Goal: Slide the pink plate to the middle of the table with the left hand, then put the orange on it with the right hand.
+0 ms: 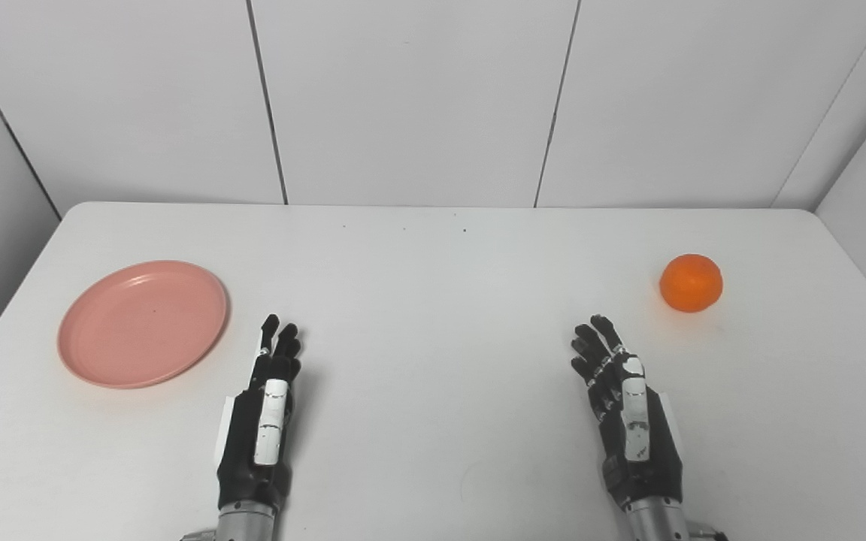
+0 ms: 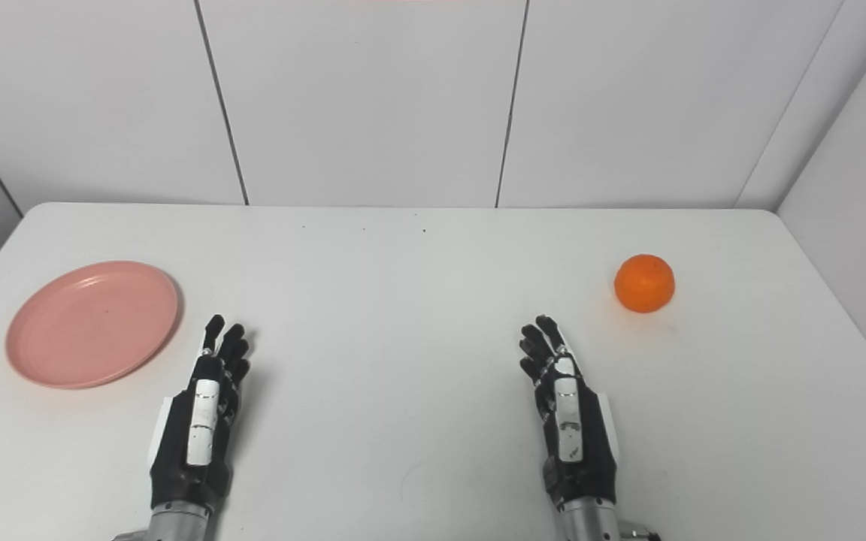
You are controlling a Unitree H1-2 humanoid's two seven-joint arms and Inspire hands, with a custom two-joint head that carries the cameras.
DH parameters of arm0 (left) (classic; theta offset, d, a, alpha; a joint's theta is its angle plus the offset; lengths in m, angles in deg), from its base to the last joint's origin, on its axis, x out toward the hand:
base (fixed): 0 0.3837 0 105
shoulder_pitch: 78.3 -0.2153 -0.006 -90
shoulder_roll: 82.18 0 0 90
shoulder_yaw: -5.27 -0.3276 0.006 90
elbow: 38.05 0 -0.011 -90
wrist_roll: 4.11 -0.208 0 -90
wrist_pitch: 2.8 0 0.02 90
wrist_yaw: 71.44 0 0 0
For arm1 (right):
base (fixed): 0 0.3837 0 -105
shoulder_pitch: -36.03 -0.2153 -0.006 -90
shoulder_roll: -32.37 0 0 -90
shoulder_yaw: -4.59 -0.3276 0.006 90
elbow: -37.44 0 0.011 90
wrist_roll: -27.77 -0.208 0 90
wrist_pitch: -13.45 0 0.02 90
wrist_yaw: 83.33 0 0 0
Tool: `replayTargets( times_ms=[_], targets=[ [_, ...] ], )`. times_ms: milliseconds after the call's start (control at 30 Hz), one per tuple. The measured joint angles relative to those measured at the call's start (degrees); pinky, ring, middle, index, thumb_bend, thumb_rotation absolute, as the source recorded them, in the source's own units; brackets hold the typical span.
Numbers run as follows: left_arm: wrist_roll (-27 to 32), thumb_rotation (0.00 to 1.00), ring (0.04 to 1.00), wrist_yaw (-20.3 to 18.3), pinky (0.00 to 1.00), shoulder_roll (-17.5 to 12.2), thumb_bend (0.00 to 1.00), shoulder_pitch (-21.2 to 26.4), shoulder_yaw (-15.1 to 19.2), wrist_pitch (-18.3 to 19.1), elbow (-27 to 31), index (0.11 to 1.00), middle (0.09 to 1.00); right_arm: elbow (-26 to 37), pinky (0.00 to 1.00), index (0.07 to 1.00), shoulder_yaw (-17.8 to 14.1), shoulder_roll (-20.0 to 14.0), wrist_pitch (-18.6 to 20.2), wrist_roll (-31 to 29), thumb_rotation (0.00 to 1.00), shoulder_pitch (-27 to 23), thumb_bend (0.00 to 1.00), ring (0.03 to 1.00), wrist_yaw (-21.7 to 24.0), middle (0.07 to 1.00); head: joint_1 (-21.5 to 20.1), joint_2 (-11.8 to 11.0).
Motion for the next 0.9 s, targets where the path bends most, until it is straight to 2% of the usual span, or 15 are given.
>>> replayTargets(
  times_ms=[400, 500, 667, 900],
  targets=[
    [0.0, 0.91, 0.979, 0.0, 1.0, 0.0, 0.77, 0.0, 0.0, 0.0, 0.0, 1.0, 0.97, 0.0, 0.99, 0.913, 0.5, -0.2, 0.5, 2.0, 0.96, 0.0, 0.8, 0.928, 0.0, 0.901, 0.2, -0.2],
    [0.0, 0.91, 0.98, 0.0, 1.0, 0.0, 0.76, 0.0, 0.0, 0.0, 0.0, 1.0, 0.969, 0.0, 1.0, 0.937, 1.4, -0.7, 0.8, 3.6, 0.99, -0.1, 0.8, 0.949, 0.0, 0.924, 0.2, -0.3],
    [0.0, 0.91, 0.977, 0.0, 1.0, 0.0, 0.76, 0.0, 0.0, 0.0, -0.1, 1.0, 0.967, 0.1, 1.0, 0.95, 3.8, -2.1, 0.8, 7.5, 0.99, -0.1, 0.81, 0.957, 0.1, 0.937, 0.3, -0.1],
    [0.0, 0.91, 0.974, 0.0, 1.0, 0.0, 0.77, 0.0, 0.0, 0.0, -0.1, 1.0, 0.965, 0.1, 1.0, 0.95, 3.9, -2.2, 0.8, 7.7, 0.99, -0.1, 0.83, 0.956, 0.1, 0.937, 0.3, -0.1]
  ],
)
